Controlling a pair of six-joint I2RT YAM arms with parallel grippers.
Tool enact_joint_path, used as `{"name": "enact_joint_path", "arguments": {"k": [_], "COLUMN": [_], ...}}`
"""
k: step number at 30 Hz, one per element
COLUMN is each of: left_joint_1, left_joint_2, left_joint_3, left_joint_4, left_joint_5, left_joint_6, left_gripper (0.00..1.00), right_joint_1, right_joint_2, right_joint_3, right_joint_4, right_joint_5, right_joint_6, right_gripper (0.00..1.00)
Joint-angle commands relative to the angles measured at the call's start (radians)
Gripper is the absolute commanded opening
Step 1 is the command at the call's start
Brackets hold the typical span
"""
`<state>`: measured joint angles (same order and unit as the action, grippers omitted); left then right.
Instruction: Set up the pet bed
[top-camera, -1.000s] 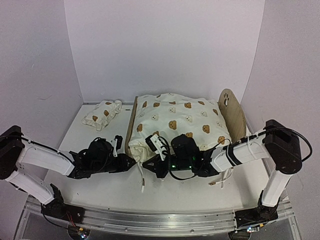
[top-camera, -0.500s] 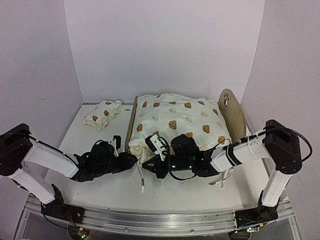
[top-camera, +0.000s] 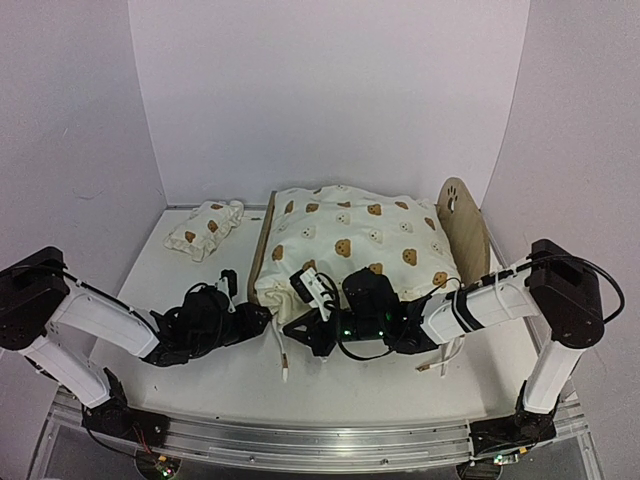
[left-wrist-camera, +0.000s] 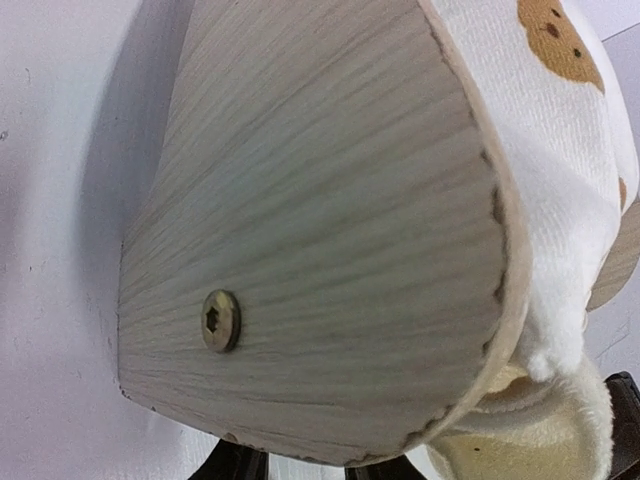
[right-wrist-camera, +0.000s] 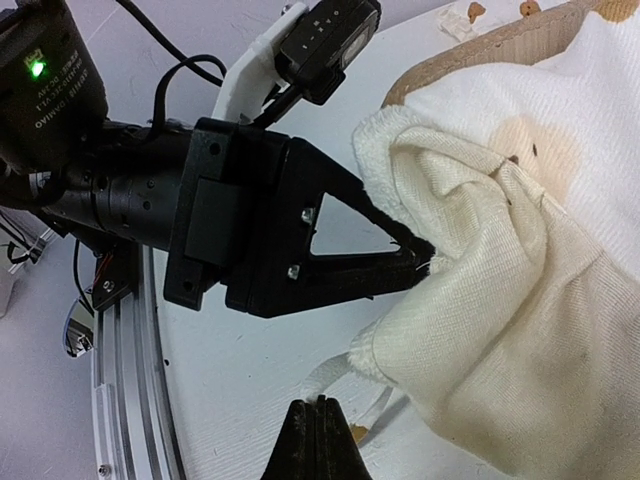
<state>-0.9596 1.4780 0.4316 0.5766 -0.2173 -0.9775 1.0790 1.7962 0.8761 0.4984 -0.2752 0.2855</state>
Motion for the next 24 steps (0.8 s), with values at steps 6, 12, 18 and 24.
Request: {"name": "enact_joint_path", "arguments": {"k": [6, 12, 18, 24], "left_joint_1": [0.007, 0.007, -0.005, -0.007], "left_joint_2": [0.036, -0.005, -0.074, -0.151], "left_joint_3": [0.038, 0.023, -0.048, -0.114], "left_joint_4": [0.067, 0.083, 0.080, 0.070], "left_joint_5": [-0.104, -0.126, -0.033, 0.082], "left_joint_6": [-0.006, 0.053, 0.039, 0.013], "left_gripper": [0.23, 0.02, 0.00, 0.00], "right_joint_1": [0.007, 0.008, 0.008, 0.021], "right_joint_2": [-0.042, -0.026, 0.027, 0.100], "right_joint_3": [0.010, 0.021, 0.074, 0.169], "right_joint_4": [0.055, 0.058, 0.054, 0.026], "right_joint_5": [-0.011, -0.004, 0.013, -0.023], "right_joint_6": [0.000, 0.005, 0.024, 0.006], "right_gripper": [0.00, 0.00, 0.00, 0.00]}}
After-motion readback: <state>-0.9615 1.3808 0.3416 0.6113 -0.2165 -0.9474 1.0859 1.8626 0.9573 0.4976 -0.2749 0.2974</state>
